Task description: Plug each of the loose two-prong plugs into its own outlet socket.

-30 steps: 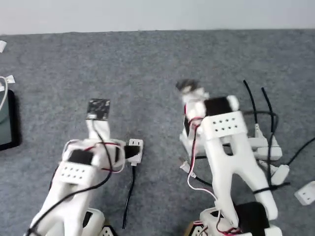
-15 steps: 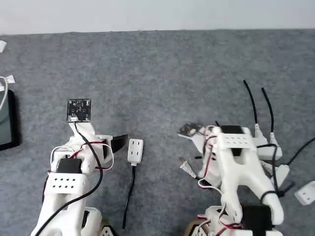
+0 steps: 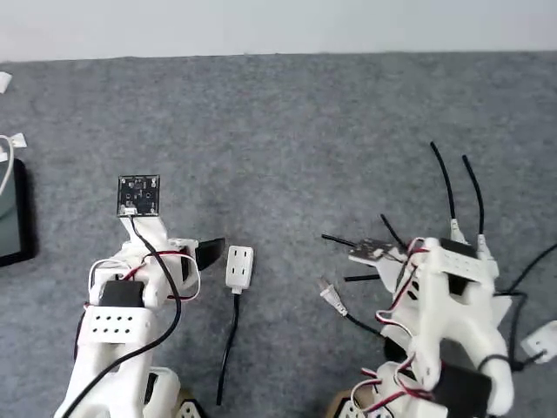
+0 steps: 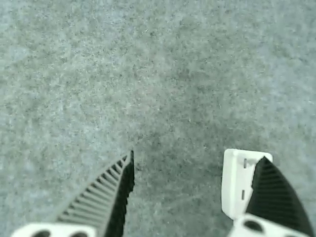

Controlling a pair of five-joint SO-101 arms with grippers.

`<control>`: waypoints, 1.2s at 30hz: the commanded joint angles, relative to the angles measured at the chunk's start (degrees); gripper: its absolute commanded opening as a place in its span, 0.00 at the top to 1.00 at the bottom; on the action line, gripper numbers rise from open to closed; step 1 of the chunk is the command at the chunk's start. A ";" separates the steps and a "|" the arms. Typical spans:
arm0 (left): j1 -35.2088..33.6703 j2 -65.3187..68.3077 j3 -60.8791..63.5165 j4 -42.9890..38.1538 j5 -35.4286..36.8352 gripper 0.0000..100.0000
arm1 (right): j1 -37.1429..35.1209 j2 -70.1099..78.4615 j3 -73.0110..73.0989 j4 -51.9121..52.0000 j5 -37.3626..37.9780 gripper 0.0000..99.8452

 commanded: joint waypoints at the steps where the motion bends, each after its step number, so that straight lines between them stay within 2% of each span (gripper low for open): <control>1: 0.09 -1.23 -0.57 -1.76 -0.70 0.65 | 3.21 -8.84 3.96 -2.15 -1.23 0.85; 7: 0.18 -1.23 -0.57 -1.76 -0.70 0.65 | 5.93 -33.54 13.45 -3.47 -10.29 0.85; 10: 0.18 -1.23 -0.57 -1.76 -0.70 0.65 | 8.31 -39.08 14.95 -3.03 -9.93 0.85; 15: 0.18 -1.23 -0.57 -1.76 -0.70 0.65 | 8.04 -33.01 14.68 -4.62 -8.62 0.85; 22: 0.00 -1.23 -0.57 -1.85 -0.70 0.65 | 3.30 -17.45 12.84 -6.20 2.37 0.85; 24: 0.00 -1.23 -0.57 -1.85 -0.70 0.65 | 0.66 -14.11 13.54 -8.75 1.14 0.85; 27: 0.00 -1.23 -0.57 -1.85 -0.70 0.65 | -0.40 -9.89 12.48 -13.05 -4.57 0.85; 29: 0.00 -1.23 -0.57 -1.85 -0.70 0.65 | -0.04 -7.96 10.55 -13.67 -6.59 0.90; 31: -0.09 -1.23 -0.57 -1.85 -0.70 0.65 | 0.13 -6.81 9.67 -13.67 -6.95 0.99; 36: -0.09 -1.23 -0.57 -1.85 -0.70 0.65 | 3.47 -8.22 7.47 -12.35 -6.86 0.99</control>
